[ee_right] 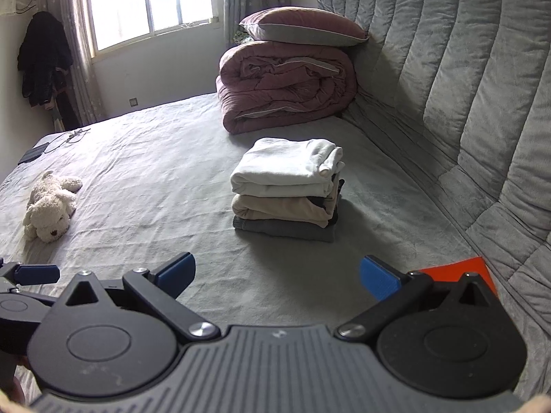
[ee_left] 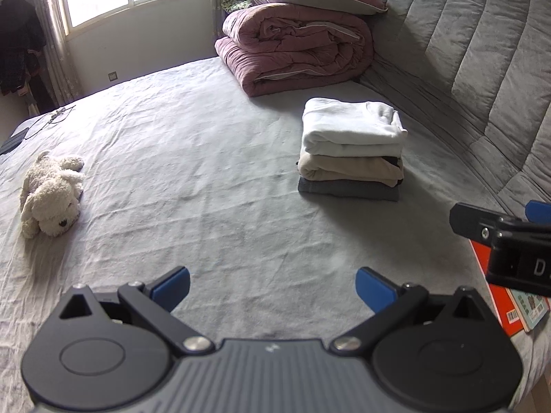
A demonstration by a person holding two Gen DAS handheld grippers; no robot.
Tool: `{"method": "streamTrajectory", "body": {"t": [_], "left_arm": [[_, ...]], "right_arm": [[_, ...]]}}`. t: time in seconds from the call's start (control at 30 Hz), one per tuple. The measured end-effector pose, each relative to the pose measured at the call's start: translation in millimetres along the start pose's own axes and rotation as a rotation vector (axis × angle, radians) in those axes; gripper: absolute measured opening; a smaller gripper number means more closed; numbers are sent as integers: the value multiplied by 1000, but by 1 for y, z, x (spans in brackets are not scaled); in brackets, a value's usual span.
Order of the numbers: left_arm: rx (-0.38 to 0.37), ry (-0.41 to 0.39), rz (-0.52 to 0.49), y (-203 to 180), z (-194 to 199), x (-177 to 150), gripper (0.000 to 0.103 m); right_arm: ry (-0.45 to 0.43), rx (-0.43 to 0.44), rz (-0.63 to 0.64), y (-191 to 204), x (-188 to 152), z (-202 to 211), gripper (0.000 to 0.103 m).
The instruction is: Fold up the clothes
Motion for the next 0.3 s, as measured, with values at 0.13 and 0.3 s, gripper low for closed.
{"method": "streamTrajectory", "body": {"t": [0.13,0.3], "left_arm": [[19,5,35,27,10,-12,102],[30,13,70,49,15,-24,102]], "right_arm": [[-1,57,36,29,-5,5,103],[-4,87,64,51,-8,7,103]]}}
Point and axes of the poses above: each gripper's, at about its wrist camera, not at the fingertips, and z roughly against the way its jaws point, y to its left, x to its top, the point moved 2 cm from there along -z, roughly the way its jaws point, and after that the axes turned 15 degrees about x, right-handed, at the moved point
